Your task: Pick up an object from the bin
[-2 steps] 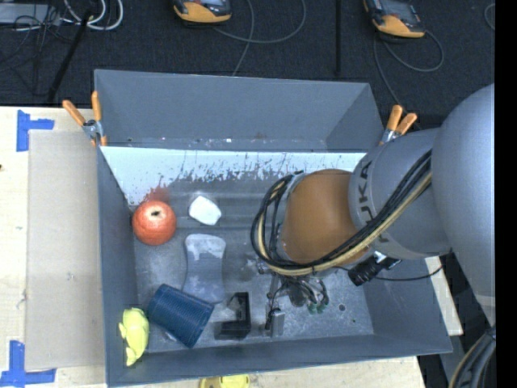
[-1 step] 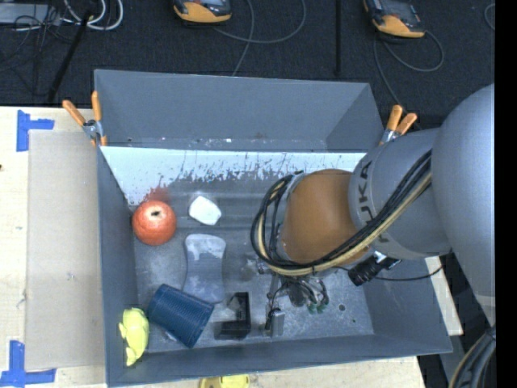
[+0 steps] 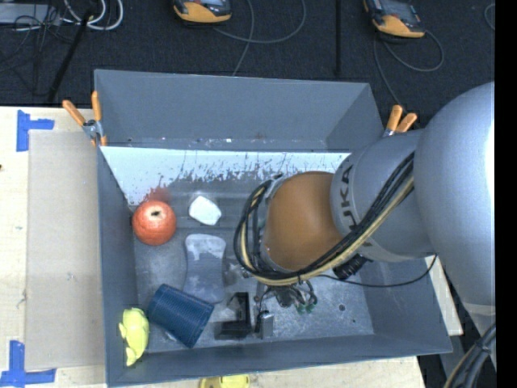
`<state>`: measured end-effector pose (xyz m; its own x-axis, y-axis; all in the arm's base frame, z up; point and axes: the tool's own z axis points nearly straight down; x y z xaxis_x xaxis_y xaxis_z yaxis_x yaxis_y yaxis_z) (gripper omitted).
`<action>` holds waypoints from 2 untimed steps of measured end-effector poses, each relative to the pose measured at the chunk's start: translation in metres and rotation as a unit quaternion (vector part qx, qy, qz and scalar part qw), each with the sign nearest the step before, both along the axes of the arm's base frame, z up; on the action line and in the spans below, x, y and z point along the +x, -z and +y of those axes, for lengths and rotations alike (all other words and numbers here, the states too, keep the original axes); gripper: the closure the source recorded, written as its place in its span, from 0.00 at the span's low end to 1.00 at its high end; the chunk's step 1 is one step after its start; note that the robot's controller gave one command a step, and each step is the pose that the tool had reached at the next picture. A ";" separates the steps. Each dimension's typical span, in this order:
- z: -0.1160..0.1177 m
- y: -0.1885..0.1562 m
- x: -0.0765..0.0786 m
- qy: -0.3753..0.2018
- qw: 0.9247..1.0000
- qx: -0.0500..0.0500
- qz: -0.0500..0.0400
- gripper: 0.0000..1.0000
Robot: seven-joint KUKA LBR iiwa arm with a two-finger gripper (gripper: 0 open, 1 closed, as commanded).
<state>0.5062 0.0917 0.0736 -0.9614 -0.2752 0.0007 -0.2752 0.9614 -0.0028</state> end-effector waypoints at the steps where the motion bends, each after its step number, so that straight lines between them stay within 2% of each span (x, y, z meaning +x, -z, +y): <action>1: 0.030 0.005 -0.031 -0.227 0.974 0.002 0.002 1.00; 2: 0.030 0.005 -0.031 -0.227 0.974 0.002 0.002 1.00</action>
Offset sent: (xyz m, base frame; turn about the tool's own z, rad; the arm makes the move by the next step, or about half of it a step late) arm 0.0000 0.0000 0.0000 0.0000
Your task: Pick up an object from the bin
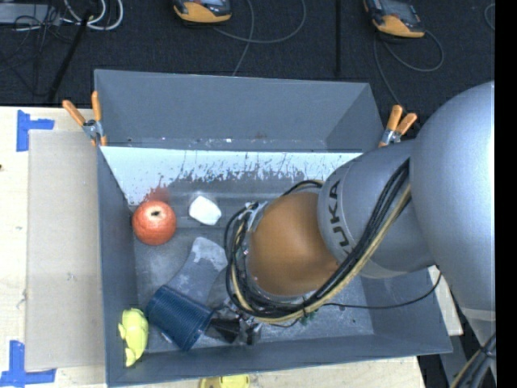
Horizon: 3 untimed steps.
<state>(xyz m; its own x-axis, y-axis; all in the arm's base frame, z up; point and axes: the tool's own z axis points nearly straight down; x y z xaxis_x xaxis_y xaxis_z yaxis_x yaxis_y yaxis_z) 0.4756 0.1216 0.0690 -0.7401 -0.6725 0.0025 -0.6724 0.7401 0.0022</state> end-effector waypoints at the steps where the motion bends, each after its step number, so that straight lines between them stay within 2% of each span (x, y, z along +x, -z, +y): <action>1: 0.011 -0.103 0.000 0.006 1.000 0.000 -0.001 1.00; 2: 0.011 -0.103 0.000 0.007 1.000 0.000 -0.001 1.00; 3: 0.020 -0.181 0.010 -0.014 1.000 0.001 -0.002 1.00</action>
Offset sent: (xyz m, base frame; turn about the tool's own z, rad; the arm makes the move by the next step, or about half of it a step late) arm 0.0000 0.0000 0.0000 0.0000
